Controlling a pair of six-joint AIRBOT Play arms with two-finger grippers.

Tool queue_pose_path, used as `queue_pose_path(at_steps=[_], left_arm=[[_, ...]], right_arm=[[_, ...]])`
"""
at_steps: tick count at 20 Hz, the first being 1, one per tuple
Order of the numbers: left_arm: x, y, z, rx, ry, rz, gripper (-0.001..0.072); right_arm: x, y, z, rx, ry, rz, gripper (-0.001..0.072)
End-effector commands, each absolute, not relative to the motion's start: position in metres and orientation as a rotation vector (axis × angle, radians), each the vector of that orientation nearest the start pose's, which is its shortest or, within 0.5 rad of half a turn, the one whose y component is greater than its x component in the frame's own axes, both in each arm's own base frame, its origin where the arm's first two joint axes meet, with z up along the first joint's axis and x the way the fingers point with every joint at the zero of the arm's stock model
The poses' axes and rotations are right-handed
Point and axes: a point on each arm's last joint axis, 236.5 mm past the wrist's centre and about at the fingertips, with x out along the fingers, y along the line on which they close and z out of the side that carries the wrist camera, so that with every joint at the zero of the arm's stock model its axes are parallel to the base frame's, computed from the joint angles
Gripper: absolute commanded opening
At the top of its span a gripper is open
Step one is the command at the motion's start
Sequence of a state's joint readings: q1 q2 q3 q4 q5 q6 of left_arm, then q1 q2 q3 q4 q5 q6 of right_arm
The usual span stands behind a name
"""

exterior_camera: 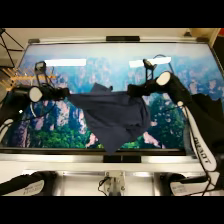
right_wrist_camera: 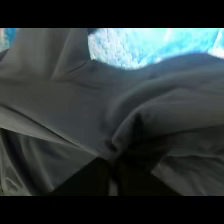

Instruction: Fold the shirts.

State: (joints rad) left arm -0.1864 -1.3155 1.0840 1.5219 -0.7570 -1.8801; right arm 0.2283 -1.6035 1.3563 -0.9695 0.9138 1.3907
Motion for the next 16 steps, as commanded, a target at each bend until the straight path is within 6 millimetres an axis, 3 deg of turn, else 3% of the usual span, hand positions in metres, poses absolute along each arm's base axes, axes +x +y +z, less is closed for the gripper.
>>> queue_pose_path(at_steps=[1, 2, 3, 4, 7, 9, 12, 14, 16], left_arm=[[0.431, -0.115, -0.041, -0.437, 1.149, -0.001, 0.0306], [0.425, -0.115, -0.037, -0.431, 1.183, 0.0, 0.0627], [0.415, -0.11, -0.031, -0.376, 1.237, -0.015, 0.072], [0.402, -0.1, -0.023, -0.278, 1.297, -0.055, 0.072], [0.353, -0.05, -0.005, -0.076, 1.49, -0.059, 0.072], [0.322, -0.046, -0.009, -0.129, 1.552, -0.052, 0.072], [0.289, -0.109, -0.046, -0.394, 1.513, -0.177, 0.072], [0.285, -0.15, -0.069, -0.589, 1.454, -0.209, 0.0713], [0.289, -0.172, -0.086, -0.67, 1.394, -0.202, 0.0709]], right_arm=[[0.449, 0.232, -0.025, 0.384, 1.21, 0.514, 0.0507], [0.445, 0.225, -0.013, 0.369, 1.226, 0.532, 0.0558], [0.436, 0.21, 0.001, 0.329, 1.26, 0.548, 0.0558], [0.421, 0.184, 0.014, 0.262, 1.317, 0.541, 0.0558], [0.371, 0.067, 0.031, 0.056, 1.49, 0.305, 0.0558], [0.341, 0.029, 0.037, 0.139, 1.517, 0.204, 0.0558], [0.3, 0.027, 0.02, 0.332, 1.501, 0.185, 0.0558], [0.283, 0.039, 0.003, 0.396, 1.5, 0.194, 0.0558], [0.275, 0.049, -0.007, 0.446, 1.516, 0.213, 0.0558]])
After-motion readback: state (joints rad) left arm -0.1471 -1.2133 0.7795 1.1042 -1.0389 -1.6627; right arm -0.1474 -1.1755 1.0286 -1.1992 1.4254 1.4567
